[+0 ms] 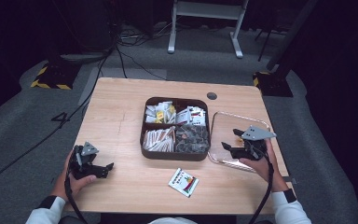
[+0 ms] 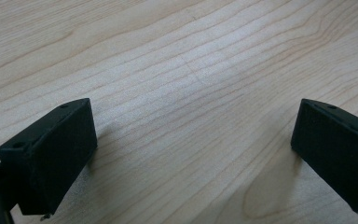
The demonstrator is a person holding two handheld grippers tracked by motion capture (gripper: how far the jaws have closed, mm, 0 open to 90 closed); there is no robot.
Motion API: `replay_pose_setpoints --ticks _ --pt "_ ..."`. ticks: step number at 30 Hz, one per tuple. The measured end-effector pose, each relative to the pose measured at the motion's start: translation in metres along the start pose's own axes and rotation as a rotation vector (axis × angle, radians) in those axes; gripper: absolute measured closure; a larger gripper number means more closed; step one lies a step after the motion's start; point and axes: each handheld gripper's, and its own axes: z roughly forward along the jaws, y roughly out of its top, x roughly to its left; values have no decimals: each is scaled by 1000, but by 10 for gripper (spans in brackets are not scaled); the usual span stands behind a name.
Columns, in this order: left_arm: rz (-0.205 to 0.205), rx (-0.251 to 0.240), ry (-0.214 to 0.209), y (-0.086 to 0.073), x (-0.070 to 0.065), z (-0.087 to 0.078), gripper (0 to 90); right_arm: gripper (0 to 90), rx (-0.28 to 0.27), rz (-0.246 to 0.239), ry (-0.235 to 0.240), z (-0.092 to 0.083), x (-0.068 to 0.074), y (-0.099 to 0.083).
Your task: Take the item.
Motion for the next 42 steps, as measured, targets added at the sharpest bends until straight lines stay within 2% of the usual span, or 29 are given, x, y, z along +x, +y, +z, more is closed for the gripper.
replay_pose_setpoints --ticks 3,6,9,15,16,27,31,35,39,42 --pt "1 3 -3 0 0 0 4 294 19 7 -39 1 -9 -5" --pt "0 0 0 0 0 0 4 293 44 46 -51 4 -18 -12" --pt "0 0 0 0 0 0 4 292 71 57 -83 7 -26 -17" --pt "0 -1 -1 0 0 0 4 297 111 117 -124 14 -43 -33" --pt "0 0 -1 0 0 0 4 299 117 139 -127 16 -47 -37" --pt "0 0 0 0 0 0 4 308 175 215 -134 27 -65 -59" --pt "0 0 -1 0 0 0 4 356 178 252 -117 31 -70 -65" --pt "0 0 -1 0 0 0 4 362 198 251 -125 36 -72 -67" --pt "1 3 -3 0 0 0 4 382 221 228 -134 44 -74 -67" --pt "1 3 -3 0 0 0 4 401 206 253 -116 47 -76 -68"
